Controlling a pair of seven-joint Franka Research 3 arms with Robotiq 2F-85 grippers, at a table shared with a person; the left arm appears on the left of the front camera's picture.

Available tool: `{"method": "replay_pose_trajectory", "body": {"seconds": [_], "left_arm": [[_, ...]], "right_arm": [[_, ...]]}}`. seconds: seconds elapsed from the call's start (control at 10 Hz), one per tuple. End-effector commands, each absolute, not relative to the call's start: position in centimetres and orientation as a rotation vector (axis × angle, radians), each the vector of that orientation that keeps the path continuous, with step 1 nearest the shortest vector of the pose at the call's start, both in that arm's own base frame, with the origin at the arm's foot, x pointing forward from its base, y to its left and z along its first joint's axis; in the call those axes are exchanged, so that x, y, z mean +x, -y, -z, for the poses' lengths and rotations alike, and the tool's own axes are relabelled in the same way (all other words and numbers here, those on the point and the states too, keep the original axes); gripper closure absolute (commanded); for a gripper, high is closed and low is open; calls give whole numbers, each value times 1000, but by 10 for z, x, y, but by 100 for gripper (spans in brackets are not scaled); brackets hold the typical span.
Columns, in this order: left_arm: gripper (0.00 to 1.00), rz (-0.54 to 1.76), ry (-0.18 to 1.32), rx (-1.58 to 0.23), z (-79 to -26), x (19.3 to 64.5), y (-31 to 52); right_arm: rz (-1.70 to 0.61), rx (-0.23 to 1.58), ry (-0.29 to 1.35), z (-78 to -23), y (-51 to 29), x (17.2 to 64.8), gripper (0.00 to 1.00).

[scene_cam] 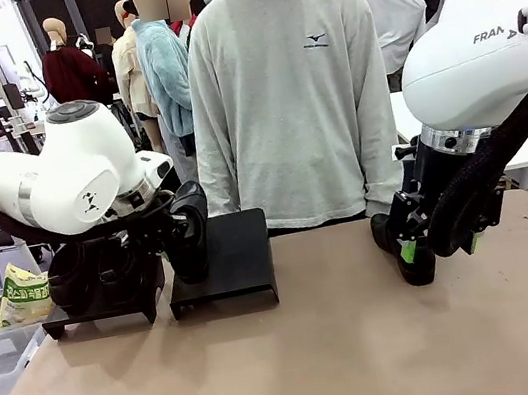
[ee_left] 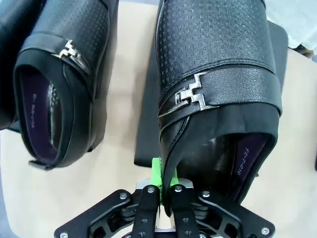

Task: Organize the shoes by placing them on the stand.
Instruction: Place the Shoe from the middle of the table onto the Shoes Stand.

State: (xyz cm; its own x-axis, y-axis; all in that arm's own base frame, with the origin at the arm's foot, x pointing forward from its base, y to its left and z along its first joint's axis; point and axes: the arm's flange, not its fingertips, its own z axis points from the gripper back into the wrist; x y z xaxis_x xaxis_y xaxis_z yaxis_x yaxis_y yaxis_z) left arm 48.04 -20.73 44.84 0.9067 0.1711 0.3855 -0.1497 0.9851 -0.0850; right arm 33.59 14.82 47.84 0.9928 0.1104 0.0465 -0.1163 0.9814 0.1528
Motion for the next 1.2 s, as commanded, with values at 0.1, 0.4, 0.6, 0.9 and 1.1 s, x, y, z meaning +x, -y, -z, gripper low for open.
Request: {"method": "replay_pose_trajectory", "body": {"seconds": [0.1, 0.4, 0.6, 0.9, 1.1], "left_arm": [[100, -152, 407, -43, -440, 502, 214], [100, -155, 388, -16, -430, 509, 210], [100, -160, 374, -10, -428, 510, 207], [100, -167, 362, -4, -425, 508, 204], [100, -177, 361, 0, -425, 507, 203]], "right_arm": [[-116, 139, 29, -480, -148, 339, 0], [-116, 139, 29, -480, -148, 339, 0], [-116, 139, 29, -480, -148, 339, 0], [-116, 139, 29, -480, -148, 339, 0], [-116, 139, 29, -480, -148, 339, 0]]}}
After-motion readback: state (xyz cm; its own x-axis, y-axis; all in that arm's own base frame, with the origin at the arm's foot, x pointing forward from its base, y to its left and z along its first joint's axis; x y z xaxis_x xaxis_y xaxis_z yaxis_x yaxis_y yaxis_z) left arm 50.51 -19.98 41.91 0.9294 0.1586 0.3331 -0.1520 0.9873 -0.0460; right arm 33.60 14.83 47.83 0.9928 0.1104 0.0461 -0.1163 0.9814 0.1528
